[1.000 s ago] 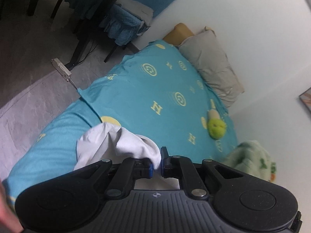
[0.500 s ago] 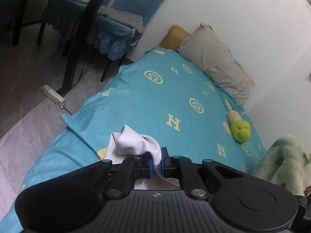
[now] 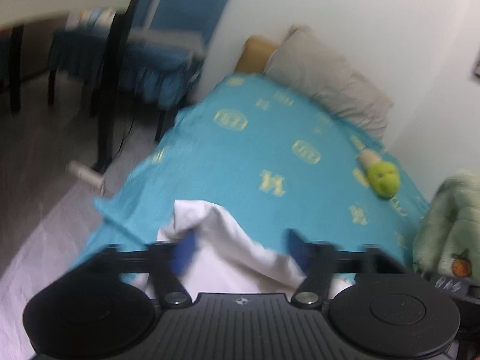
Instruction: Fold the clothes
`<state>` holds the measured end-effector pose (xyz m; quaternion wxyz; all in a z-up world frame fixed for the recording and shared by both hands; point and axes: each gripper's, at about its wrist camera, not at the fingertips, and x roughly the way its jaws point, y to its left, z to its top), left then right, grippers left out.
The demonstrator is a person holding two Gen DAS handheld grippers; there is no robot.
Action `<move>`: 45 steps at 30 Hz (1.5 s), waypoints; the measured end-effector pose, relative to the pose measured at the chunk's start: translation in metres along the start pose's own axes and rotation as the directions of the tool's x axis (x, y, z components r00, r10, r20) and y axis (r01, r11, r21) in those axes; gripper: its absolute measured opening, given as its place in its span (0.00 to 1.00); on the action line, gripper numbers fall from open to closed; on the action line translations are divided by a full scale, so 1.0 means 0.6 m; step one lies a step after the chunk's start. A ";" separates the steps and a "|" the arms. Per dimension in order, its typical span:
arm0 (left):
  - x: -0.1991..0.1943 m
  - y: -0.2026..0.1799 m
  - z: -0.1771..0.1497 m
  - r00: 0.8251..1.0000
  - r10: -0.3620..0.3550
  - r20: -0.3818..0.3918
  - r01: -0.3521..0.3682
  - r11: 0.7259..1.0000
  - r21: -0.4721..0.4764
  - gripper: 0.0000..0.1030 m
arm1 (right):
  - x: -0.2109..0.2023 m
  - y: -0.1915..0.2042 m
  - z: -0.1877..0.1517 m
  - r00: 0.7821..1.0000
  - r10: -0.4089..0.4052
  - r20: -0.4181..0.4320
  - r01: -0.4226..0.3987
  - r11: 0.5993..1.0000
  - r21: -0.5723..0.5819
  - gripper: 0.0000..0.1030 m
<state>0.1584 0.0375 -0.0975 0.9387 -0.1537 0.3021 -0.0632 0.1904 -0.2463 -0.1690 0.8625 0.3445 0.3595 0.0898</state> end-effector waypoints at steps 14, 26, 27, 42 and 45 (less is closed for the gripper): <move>0.014 -0.033 -0.042 0.995 0.046 -0.091 -0.023 0.970 0.241 0.94 | -0.004 0.055 -0.031 0.990 -0.115 0.086 0.138 0.924 -0.356 0.89; 0.045 -0.013 -0.062 0.984 0.120 -0.129 -0.079 0.955 0.286 0.92 | 0.020 0.044 -0.047 0.977 -0.206 0.059 0.212 0.898 -0.386 0.39; 0.031 -0.016 -0.062 0.987 0.113 -0.116 -0.076 0.955 0.288 0.92 | 0.011 0.048 -0.048 0.976 -0.206 0.070 0.217 0.897 -0.385 0.39; -0.088 -0.045 -0.113 0.967 0.135 -0.215 -0.065 0.951 0.302 0.92 | -0.126 0.057 -0.120 0.966 -0.245 0.083 0.258 0.898 -0.356 0.39; -0.076 -0.038 -0.124 0.950 0.157 -0.269 -0.073 0.952 0.297 0.93 | -0.103 0.047 -0.129 0.958 -0.284 0.031 0.276 0.890 -0.364 0.38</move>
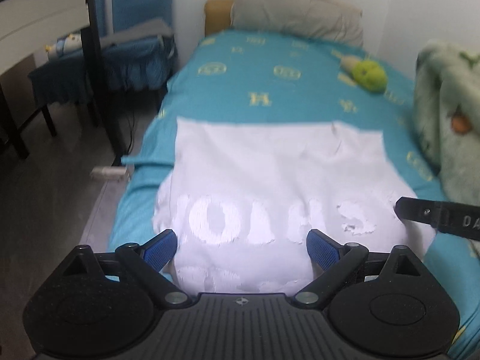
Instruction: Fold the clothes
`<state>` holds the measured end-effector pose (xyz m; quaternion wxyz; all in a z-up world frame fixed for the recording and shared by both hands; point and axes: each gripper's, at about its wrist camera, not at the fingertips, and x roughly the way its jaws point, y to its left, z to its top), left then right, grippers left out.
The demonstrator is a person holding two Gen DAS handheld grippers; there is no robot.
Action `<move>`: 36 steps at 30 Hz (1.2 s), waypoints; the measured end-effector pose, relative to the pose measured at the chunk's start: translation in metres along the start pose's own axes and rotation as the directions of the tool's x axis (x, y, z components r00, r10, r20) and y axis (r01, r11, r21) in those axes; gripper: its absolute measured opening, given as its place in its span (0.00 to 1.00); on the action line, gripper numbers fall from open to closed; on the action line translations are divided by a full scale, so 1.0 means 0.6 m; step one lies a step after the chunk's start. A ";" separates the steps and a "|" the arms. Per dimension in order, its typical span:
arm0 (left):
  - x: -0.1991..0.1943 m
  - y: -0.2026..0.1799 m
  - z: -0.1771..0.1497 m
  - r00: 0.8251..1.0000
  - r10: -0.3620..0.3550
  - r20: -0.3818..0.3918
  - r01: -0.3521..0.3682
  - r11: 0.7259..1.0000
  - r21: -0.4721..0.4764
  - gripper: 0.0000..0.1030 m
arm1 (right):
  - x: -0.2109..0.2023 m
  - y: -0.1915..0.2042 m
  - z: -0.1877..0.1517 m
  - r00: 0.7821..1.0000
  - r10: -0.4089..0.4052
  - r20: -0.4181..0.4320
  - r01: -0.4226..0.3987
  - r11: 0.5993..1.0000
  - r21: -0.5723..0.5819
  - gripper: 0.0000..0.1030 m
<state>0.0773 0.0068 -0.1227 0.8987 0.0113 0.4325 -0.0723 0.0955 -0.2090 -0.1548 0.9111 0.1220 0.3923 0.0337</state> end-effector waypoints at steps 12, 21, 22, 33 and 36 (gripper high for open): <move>-0.042 0.055 -0.035 0.981 -0.179 -0.068 0.155 0.950 -0.270 0.94 | 0.019 -0.003 -0.011 0.999 0.003 -0.041 -0.002 1.000 0.017 0.38; 0.011 0.096 -0.055 0.942 -0.317 -0.113 0.209 0.815 -0.540 0.94 | 0.019 -0.006 -0.010 0.999 0.005 -0.042 -0.004 1.000 0.022 0.38; 0.020 0.102 -0.057 0.941 -0.323 -0.098 0.211 0.789 -0.577 0.94 | 0.019 -0.006 -0.010 0.999 0.005 -0.042 -0.004 1.000 0.023 0.38; 0.043 0.180 -0.079 0.923 -0.349 0.161 0.317 0.457 -0.831 0.77 | 0.021 -0.014 -0.011 0.999 0.015 -0.040 -0.012 0.998 0.064 0.38; 0.057 0.178 -0.079 0.932 -0.341 0.122 0.284 0.480 -0.830 0.62 | 0.023 -0.016 -0.011 0.999 0.021 -0.045 -0.018 0.997 0.081 0.38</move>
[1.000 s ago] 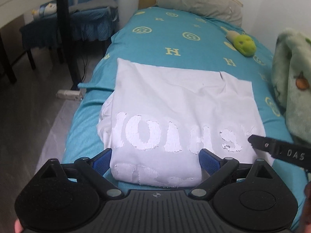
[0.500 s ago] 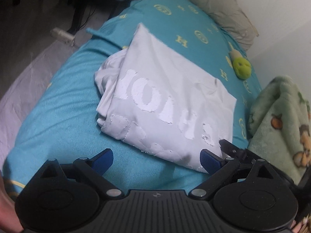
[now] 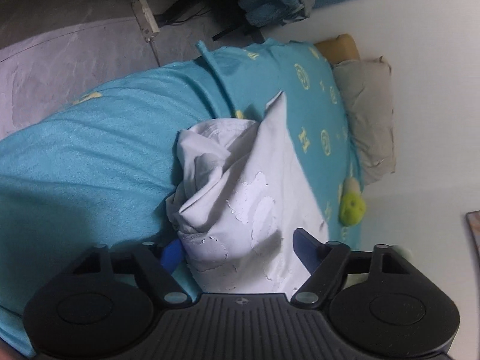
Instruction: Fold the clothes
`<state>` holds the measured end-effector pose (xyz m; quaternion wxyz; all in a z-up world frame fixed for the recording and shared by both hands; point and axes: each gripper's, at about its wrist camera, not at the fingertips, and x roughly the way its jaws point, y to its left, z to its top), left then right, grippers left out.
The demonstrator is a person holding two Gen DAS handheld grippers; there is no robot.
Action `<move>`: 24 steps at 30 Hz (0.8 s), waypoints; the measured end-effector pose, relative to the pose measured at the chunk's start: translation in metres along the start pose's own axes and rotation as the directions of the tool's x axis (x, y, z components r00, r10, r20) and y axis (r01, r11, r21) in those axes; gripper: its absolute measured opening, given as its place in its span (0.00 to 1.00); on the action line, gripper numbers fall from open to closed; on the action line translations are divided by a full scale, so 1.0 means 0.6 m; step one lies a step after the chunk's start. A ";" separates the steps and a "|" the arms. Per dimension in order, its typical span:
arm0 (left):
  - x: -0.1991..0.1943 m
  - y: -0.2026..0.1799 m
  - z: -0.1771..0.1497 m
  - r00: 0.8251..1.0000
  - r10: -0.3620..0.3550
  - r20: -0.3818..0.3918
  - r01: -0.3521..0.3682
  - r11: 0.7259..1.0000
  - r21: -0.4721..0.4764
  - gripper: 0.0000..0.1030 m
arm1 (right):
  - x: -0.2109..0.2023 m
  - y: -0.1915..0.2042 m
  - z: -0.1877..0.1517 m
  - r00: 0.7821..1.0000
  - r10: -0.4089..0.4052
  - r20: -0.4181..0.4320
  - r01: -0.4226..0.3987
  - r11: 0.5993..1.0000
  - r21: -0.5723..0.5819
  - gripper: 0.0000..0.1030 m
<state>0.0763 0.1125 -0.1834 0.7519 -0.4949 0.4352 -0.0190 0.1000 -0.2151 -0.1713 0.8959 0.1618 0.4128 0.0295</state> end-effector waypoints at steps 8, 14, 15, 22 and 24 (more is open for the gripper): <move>-0.005 0.000 -0.002 1.000 0.021 0.013 -0.021 1.000 0.009 0.35 | -0.018 0.001 0.005 1.000 0.007 0.022 -0.008 1.000 0.028 0.39; -0.029 -0.018 -0.010 0.997 -0.068 0.048 0.065 0.997 0.049 0.23 | -0.063 -0.024 0.009 0.967 0.245 0.073 -0.256 0.931 0.261 0.87; -0.030 -0.021 -0.011 0.995 -0.082 0.052 0.080 0.995 0.053 0.23 | -0.067 -0.027 0.007 0.948 0.306 0.086 -0.317 0.896 0.310 0.97; -0.034 -0.020 -0.009 0.992 -0.113 0.053 0.110 0.993 0.044 0.23 | -0.008 -0.027 -0.053 0.815 0.579 0.017 -0.457 0.626 0.632 1.00; -0.036 -0.018 -0.008 0.991 -0.120 0.053 0.118 0.992 0.040 0.23 | 0.019 -0.026 -0.074 0.808 0.589 -0.008 -0.421 0.586 0.692 1.00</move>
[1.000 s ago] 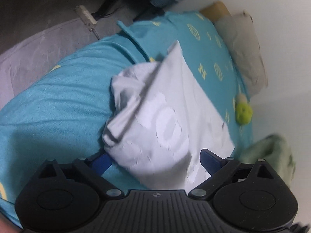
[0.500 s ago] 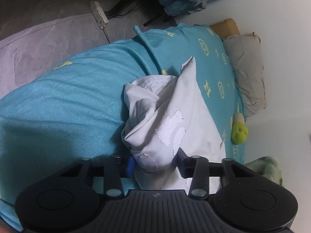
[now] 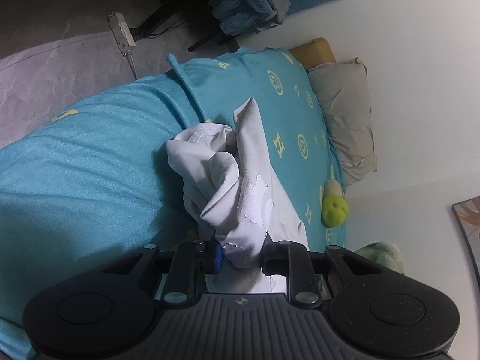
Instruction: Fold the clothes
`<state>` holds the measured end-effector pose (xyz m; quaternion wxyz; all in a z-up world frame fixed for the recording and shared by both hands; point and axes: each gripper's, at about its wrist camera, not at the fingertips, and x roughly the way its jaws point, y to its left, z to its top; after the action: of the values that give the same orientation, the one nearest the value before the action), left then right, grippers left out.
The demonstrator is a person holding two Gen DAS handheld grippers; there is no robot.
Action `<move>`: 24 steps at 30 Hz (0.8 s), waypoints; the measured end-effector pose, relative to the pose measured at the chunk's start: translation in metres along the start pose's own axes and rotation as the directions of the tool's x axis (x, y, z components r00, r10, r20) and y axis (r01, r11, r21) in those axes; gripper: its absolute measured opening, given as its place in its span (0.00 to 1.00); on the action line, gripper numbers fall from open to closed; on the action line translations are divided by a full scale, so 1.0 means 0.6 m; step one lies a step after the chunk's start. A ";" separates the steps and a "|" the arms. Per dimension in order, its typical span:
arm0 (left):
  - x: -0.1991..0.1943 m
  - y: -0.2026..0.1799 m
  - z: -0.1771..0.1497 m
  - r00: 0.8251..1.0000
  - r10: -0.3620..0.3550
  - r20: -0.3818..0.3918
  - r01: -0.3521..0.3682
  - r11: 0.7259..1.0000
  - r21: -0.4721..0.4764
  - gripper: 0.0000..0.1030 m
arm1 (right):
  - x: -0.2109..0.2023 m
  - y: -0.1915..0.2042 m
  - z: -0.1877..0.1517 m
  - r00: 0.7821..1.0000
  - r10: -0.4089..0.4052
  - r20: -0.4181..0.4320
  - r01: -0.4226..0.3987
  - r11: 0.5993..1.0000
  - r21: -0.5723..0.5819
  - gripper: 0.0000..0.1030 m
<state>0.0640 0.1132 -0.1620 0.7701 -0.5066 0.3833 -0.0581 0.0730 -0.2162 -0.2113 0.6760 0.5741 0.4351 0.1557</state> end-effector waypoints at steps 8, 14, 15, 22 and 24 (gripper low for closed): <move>-0.001 0.007 0.002 1.000 -0.010 0.007 0.011 1.000 -0.028 0.22 | -0.032 -0.076 0.038 0.960 -0.114 0.257 0.066 0.980 0.188 0.69; -0.010 0.004 0.001 0.999 -0.040 0.011 0.041 0.998 -0.043 0.21 | -0.031 -0.058 0.038 0.949 -0.119 0.291 0.083 0.988 0.132 0.37; -0.013 -0.001 0.002 0.998 -0.055 0.012 0.055 0.998 -0.039 0.21 | -0.032 -0.051 0.037 0.948 -0.117 0.295 0.087 0.990 0.115 0.35; -0.074 -0.069 0.000 0.993 -0.114 -0.025 0.113 0.993 -0.023 0.20 | -0.086 0.028 0.019 0.935 -0.105 0.339 0.102 0.994 0.027 0.28; -0.099 -0.094 -0.001 0.991 -0.125 -0.048 0.124 0.992 -0.033 0.20 | -0.112 0.053 0.010 0.933 -0.097 0.346 0.100 0.995 0.010 0.28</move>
<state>0.0391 0.1139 -0.0840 0.7476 -0.5393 0.3709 -0.1131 0.0484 -0.2587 -0.1548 0.7510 0.5674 0.3369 0.0199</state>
